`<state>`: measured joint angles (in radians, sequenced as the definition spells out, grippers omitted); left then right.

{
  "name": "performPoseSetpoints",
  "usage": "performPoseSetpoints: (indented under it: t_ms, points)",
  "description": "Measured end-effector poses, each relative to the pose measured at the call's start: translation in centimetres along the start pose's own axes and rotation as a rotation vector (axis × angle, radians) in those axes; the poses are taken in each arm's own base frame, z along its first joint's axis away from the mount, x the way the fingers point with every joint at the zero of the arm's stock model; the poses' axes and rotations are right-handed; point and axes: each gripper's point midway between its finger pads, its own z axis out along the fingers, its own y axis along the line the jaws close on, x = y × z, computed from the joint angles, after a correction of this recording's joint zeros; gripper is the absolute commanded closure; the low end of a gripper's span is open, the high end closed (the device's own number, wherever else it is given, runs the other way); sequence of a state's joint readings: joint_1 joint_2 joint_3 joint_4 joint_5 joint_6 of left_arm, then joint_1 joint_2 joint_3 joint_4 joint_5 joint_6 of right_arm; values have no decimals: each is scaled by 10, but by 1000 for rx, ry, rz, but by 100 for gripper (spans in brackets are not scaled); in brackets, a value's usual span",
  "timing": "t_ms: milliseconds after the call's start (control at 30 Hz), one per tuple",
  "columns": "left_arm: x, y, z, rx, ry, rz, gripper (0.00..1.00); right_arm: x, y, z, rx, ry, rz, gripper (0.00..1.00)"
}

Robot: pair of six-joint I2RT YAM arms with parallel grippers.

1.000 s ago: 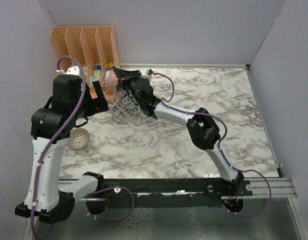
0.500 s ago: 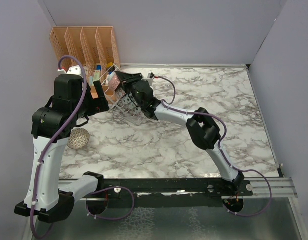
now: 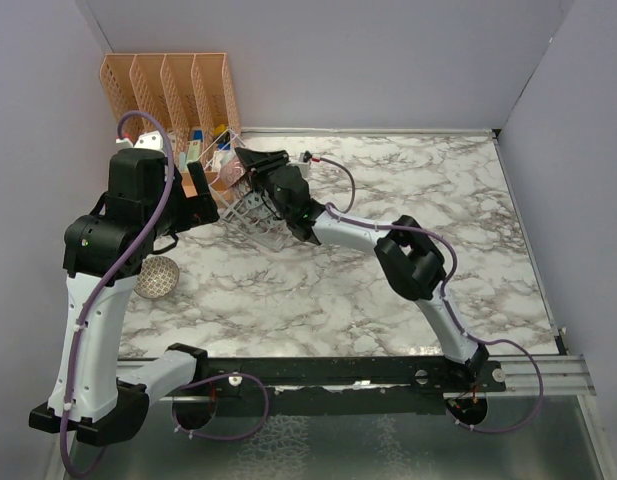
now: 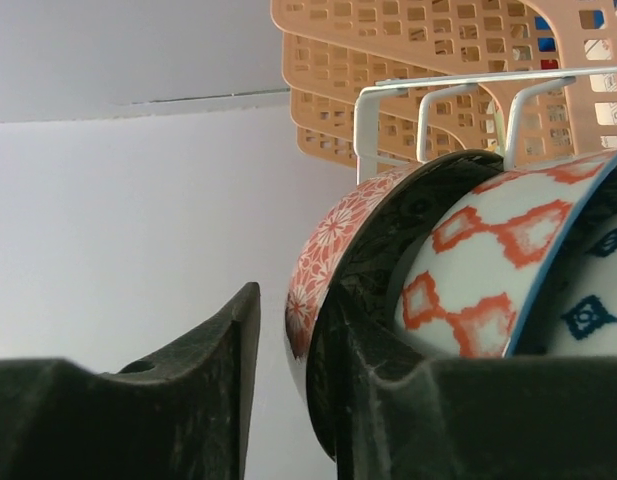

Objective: Load the bowls into the dish rack

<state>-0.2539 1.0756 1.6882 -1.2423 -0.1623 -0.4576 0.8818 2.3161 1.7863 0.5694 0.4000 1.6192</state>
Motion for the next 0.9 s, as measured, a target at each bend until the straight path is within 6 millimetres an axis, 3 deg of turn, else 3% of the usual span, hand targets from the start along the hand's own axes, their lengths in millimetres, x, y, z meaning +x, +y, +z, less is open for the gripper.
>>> performPoseSetpoints:
  t_ms: [167,267,900]
  points:
    - [0,-1,0,4,-2,1,1,-3,2,-6,7,1,-2,58]
    - [-1,-1,0,5,-3,1,1,-4,5,-11,11,4,-2,49]
    - [-1,-2,0,6,-5,0,1,-16,1,-42,100,37,-11,45]
